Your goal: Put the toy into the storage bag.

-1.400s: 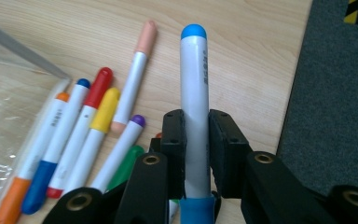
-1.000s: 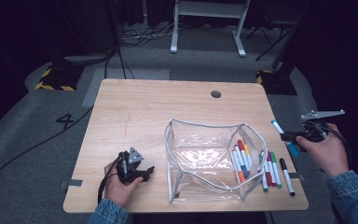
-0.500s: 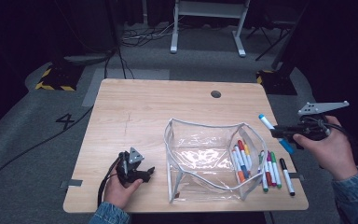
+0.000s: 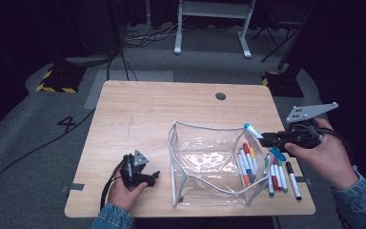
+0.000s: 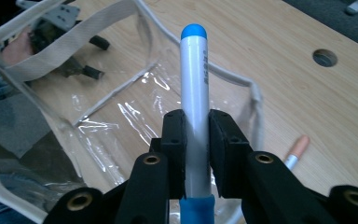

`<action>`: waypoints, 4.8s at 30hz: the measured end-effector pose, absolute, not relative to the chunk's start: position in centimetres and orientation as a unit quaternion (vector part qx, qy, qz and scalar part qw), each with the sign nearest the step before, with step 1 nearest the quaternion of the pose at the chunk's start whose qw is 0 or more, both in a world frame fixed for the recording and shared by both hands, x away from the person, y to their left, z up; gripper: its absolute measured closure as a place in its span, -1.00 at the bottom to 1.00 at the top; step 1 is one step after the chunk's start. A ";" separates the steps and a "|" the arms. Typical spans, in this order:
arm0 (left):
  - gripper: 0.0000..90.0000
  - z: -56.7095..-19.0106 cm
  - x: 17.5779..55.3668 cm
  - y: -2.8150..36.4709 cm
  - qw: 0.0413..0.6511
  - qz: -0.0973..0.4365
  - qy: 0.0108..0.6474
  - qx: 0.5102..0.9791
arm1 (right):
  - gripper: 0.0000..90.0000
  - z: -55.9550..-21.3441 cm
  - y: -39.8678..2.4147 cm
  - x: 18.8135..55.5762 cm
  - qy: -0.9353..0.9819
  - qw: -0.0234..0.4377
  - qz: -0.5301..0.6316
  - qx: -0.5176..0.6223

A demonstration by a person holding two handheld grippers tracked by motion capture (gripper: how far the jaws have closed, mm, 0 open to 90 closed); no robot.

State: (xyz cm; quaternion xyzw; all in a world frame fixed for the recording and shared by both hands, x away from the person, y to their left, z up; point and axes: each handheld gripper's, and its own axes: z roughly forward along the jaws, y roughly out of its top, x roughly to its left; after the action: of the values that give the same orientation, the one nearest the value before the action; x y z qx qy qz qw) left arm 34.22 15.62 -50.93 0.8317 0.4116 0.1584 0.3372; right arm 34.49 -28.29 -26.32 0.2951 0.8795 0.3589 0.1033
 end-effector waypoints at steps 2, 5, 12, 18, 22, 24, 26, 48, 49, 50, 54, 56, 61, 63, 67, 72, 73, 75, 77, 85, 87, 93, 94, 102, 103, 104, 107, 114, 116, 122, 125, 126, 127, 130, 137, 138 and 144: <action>-0.73 -50.9 34.5 15.5 0.336 0.156 0.412 0.833 | 0.71 -26.3 -27.1 34.3 0.887 0.098 0.354 0.280; -0.76 -50.9 34.7 15.4 0.335 0.157 0.410 0.834 | 0.71 -26.6 -25.9 34.2 0.893 0.086 0.352 0.266; -0.80 -51.0 35.1 15.2 0.335 0.154 0.410 0.834 | 0.71 -27.2 -24.1 33.9 0.906 0.069 0.343 0.237; -0.80 -50.9 35.1 15.2 0.333 0.154 0.410 0.835 | 0.71 -28.1 -21.9 33.6 0.921 0.040 0.329 0.204; -0.80 -51.0 35.1 15.2 0.333 0.154 0.410 0.835 | 0.71 -29.2 -20.1 33.4 0.933 0.019 0.311 0.178; -0.80 -51.0 35.1 15.1 0.334 0.155 0.411 0.834 | 0.71 -29.5 -19.6 33.4 0.936 0.015 0.306 0.173; -0.80 -51.0 35.1 15.2 0.333 0.155 0.410 0.835 | 0.71 -30.0 -19.0 33.5 0.941 0.006 0.297 0.163; -0.80 -50.9 35.1 15.2 0.333 0.154 0.410 0.835 | 0.71 -32.9 -13.1 34.3 0.981 -0.029 0.172 0.086; -0.80 -50.9 35.1 15.2 0.333 0.154 0.410 0.835 | 0.71 -33.1 -12.8 34.3 0.982 -0.031 0.167 0.083; -0.80 -50.9 35.1 15.2 0.333 0.154 0.409 0.836 | 0.71 -33.3 -12.7 34.3 0.982 -0.034 0.166 0.086; -0.80 -51.0 35.1 15.2 0.335 0.153 0.408 0.836 | 0.71 -34.0 -12.4 34.6 0.983 -0.040 0.158 0.083; -0.80 -51.0 35.2 15.2 0.335 0.152 0.407 0.836 | 0.71 -35.0 -12.1 34.8 0.985 -0.050 0.144 0.082; -0.80 -51.0 35.2 15.2 0.335 0.152 0.406 0.836 | 0.71 -36.7 -11.6 35.1 0.987 -0.059 0.123 0.083; -0.81 -51.0 35.2 15.2 0.335 0.152 0.406 0.836 | 0.71 -37.0 -11.5 35.2 0.988 -0.063 0.119 0.078; -0.81 -51.0 35.2 15.2 0.334 0.153 0.405 0.837 | 0.71 -38.2 -11.2 35.4 0.989 -0.075 0.102 0.081; -0.81 -51.0 35.2 15.2 0.334 0.153 0.406 0.837 | 0.71 -39.6 -10.9 35.7 0.990 -0.085 0.078 0.076; -0.81 -51.0 35.2 15.2 0.334 0.153 0.405 0.837 | 0.71 -39.7 -10.8 35.6 0.990 -0.089 0.072 0.082; -0.81 -51.0 35.2 15.2 0.334 0.153 0.405 0.837 | 0.71 -39.8 -10.8 35.5 0.990 -0.092 0.069 0.080; -0.81 -51.0 35.2 15.2 0.334 0.153 0.406 0.837 | 0.71 -40.1 -10.7 35.5 0.991 -0.098 0.060 0.075; -0.81 -51.0 35.2 15.2 0.334 0.153 0.405 0.837 | 0.62 -40.9 -10.9 35.2 0.989 -0.115 0.038 0.084; -0.81 -51.0 35.1 15.2 0.335 0.151 0.405 0.837 | 0.38 -40.6 -11.1 35.5 0.990 -0.097 0.057 0.087; -0.81 -51.0 35.2 15.3 0.334 0.152 0.403 0.839 | 0.30 -37.9 -11.6 35.7 0.984 -0.059 0.133 0.107; -0.81 -51.0 35.2 15.4 0.336 0.150 0.400 0.840 | 0.29 -36.4 -12.0 35.6 0.980 -0.028 0.163 0.115; -0.81 -51.0 35.6 15.8 0.339 0.142 0.382 0.848 | 0.32 -31.8 -15.8 36.2 0.950 0.037 0.249 0.183; -0.80 -51.0 35.6 15.8 0.338 0.144 0.386 0.846 | 0.33 -31.3 -16.4 36.2 0.946 0.043 0.259 0.193; -0.79 -51.0 35.6 15.8 0.338 0.144 0.386 0.846 | 0.33 -31.3 -16.4 36.2 0.946 0.043 0.259 0.193; -0.78 -51.0 35.8 16.0 0.336 0.152 0.409 0.835 | 0.35 -30.2 -18.7 36.2 0.929 0.075 0.287 0.220; -0.80 -51.0 36.0 16.1 0.333 0.155 0.415 0.832 | 0.34 -28.6 -23.9 36.7 0.895 0.106 0.329 0.283; -0.81 -51.0 36.0 16.1 0.332 0.155 0.415 0.832 | 0.34 -28.4 -24.7 36.8 0.891 0.110 0.329 0.293; -0.82 -51.0 36.0 16.2 0.330 0.157 0.418 0.832 | 0.34 -28.3 -28.9 37.1 0.866 0.126 0.344 0.341; -0.90 -51.0 36.2 16.4 0.324 0.160 0.430 0.827 | 0.35 -28.7 -31.1 37.1 0.855 0.144 0.338 0.367; -0.90 -51.0 36.2 16.4 0.325 0.161 0.430 0.827 | 0.36 -29.0 -31.7 37.1 0.851 0.145 0.336 0.376; -0.90 -51.0 36.2 16.4 0.325 0.161 0.430 0.827 | 0.36 -29.2 -32.3 37.1 0.848 0.145 0.333 0.386; -0.90 -51.0 36.2 16.4 0.324 0.161 0.430 0.827 | 0.36 -30.0 -33.7 37.1 0.840 0.150 0.328 0.405; -0.91 -51.0 36.2 16.4 0.324 0.160 0.431 0.827 | 0.38 -33.3 -37.8 37.1 0.822 0.162 0.293 0.460; -0.91 -51.0 36.2 16.4 0.324 0.160 0.431 0.827 | 0.38 -33.9 -38.3 37.1 0.819 0.160 0.289 0.469; -1.00 -51.0 36.2 16.4 0.317 0.159 0.439 0.826 | 0.38 -37.6 -40.8 36.7 0.806 0.150 0.259 0.510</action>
State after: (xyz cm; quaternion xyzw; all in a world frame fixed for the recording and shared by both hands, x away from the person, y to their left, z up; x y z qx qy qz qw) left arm 36.23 16.39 -51.03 0.8256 0.4387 0.1594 0.3170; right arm 36.69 -40.78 -37.62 0.5103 0.8063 0.2589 0.1499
